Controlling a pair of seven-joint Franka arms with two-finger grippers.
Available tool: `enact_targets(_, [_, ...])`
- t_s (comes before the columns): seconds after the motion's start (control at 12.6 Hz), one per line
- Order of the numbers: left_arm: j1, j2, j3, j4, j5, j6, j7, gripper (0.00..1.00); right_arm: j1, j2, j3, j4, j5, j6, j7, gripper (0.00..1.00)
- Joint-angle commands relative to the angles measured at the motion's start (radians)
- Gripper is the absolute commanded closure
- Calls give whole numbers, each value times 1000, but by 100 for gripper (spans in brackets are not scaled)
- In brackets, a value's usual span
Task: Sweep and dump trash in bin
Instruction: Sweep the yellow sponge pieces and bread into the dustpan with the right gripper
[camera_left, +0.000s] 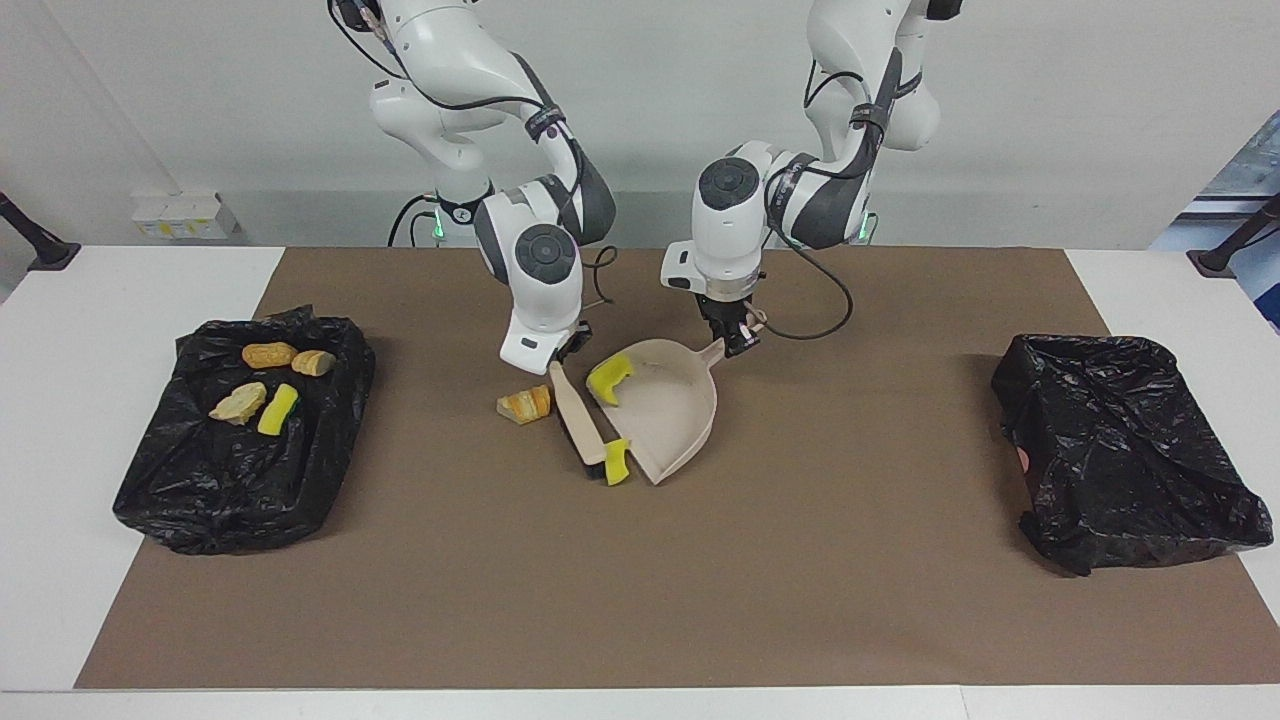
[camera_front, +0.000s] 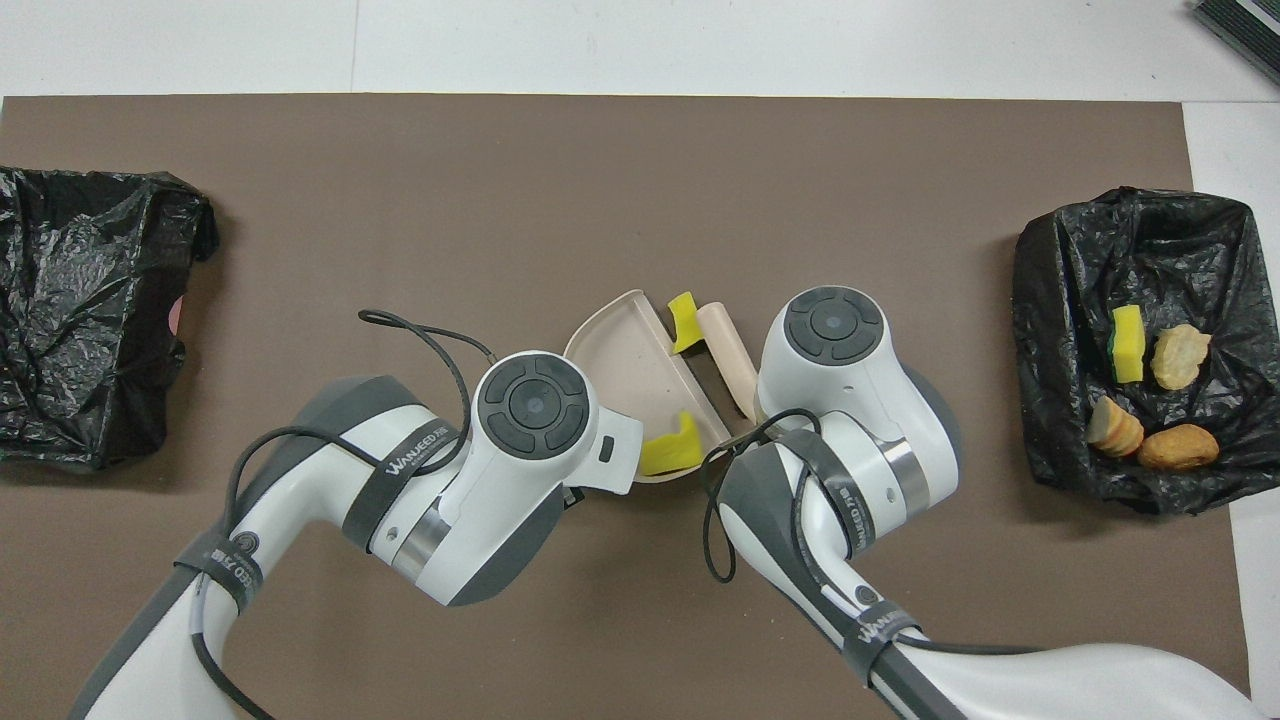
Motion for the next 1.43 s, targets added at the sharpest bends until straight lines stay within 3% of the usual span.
enact_targets(0.0, [2,-40,4,-51,16,5,21,100,35,-30,1,-23,116,-12,-26,100])
enact_targets(0.32, [6,-40,4,-53,16,6,22,100,99,-31,2,3,176,-17,90,100])
enact_targets(0.63, [6,-41,4,-56,16,5,96,100,79,-79,-7,44,173,-132,98,100])
enact_targets(0.87, [6,-46,4,-63,16,5,102,100,5,-141,-13,43,144,-216,99,100])
enact_targets(1.03, [5,-49,4,-68,16,6,123,100,-42,-152,-13,43,48,-265,103,100])
enact_targets(1.35, [-4,-50,4,-69,16,6,130,100,-160,-157,-13,11,-61,-261,124,100])
